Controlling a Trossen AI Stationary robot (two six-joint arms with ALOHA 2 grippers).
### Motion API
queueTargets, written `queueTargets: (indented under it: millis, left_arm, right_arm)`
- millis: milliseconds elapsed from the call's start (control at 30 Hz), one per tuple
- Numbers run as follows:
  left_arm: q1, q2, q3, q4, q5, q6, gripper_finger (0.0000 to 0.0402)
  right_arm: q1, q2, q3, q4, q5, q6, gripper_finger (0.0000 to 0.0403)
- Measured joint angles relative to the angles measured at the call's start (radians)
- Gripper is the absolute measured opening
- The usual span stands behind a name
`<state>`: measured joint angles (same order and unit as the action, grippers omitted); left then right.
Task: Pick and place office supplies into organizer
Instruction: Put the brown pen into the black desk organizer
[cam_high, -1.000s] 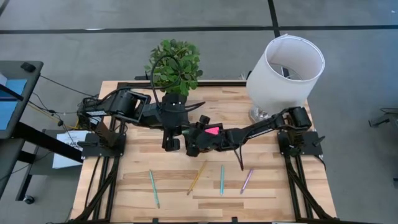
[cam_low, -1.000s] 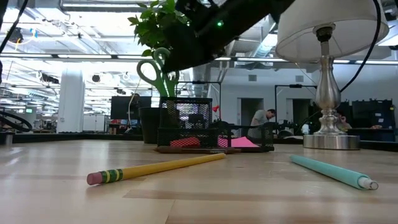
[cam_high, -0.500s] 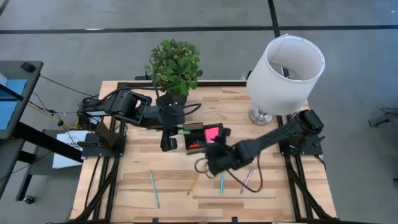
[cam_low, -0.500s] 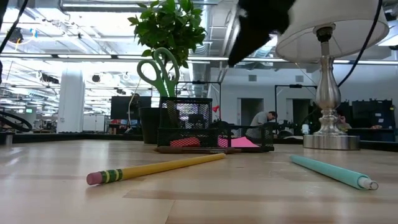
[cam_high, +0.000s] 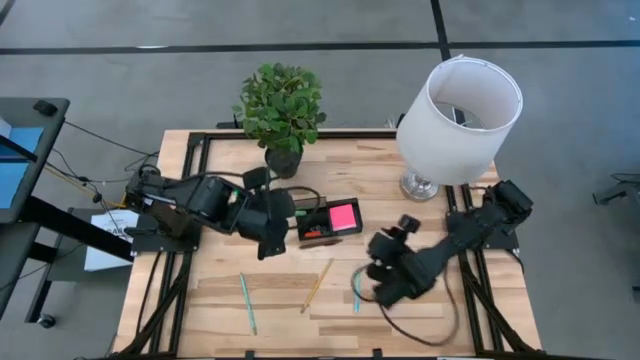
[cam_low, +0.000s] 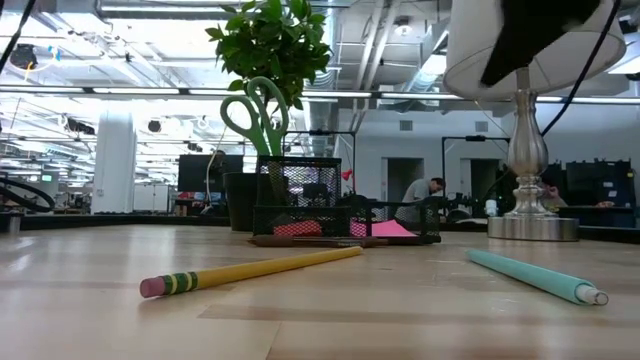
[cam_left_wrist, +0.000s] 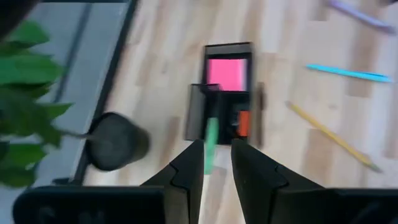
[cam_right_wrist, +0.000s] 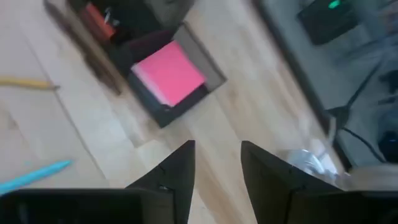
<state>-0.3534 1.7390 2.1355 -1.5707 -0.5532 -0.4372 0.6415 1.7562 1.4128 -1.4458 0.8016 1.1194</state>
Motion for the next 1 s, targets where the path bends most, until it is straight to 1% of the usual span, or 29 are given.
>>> queueTargets:
  millis: [67,167,300,367,433,500,633,700,800,867,933,1000]
  left_arm:
    - [-0.011,-0.019,-0.05,0.0,-0.01,-0.026,0.0075]
    - [-0.033,-0.058,-0.138,0.0,-0.007,-0.084,0.0075]
    - [-0.072,-0.101,-0.278,0.007,-0.065,-0.25,0.0075]
    - [-0.096,-0.118,-0.364,0.056,-0.093,-0.367,0.0075]
    - [-0.118,-0.121,-0.449,0.137,-0.081,-0.465,0.0075]
    - [-0.138,-0.116,-0.522,0.212,-0.006,-0.499,0.0075]
    - [-0.145,-0.1,-0.636,0.416,0.201,-0.559,0.0075]
    - [-0.145,-0.099,-0.677,0.516,0.265,-0.589,0.0075]
    - [-0.135,-0.101,-0.721,0.662,0.328,-0.607,0.0075]
    - [-0.128,-0.1,-0.728,0.676,0.357,-0.643,0.0075]
    - [-0.12,-0.09,-0.727,0.68,0.375,-0.708,0.0075]
    - [-0.115,-0.079,-0.729,0.67,0.416,-0.771,0.0075]
  right_arm:
    - [0.045,-0.035,-0.017,-0.004,0.044,0.047,0.0117]
    - [0.111,-0.102,-0.074,0.012,0.055,0.07,0.0114]
    - [0.187,-0.216,-0.177,0.095,0.1,0.139,0.0113]
    - [0.216,-0.267,-0.243,0.177,0.122,0.136,0.0113]
    - [0.241,-0.305,-0.317,0.262,0.124,0.104,0.0113]
    - [0.251,-0.332,-0.383,0.352,0.133,0.082,0.0113]
    - [0.228,-0.346,-0.467,0.464,0.143,0.079,0.0113]
    - [0.209,-0.341,-0.478,0.485,0.143,0.077,0.0113]
    - [0.173,-0.332,-0.48,0.491,0.143,0.045,0.0113]
    - [0.146,-0.331,-0.48,0.498,0.138,-0.009,0.0113]
    - [0.12,-0.331,-0.48,0.506,0.138,-0.057,0.0113]
    - [0.092,-0.331,-0.48,0.514,0.134,-0.115,0.0113]
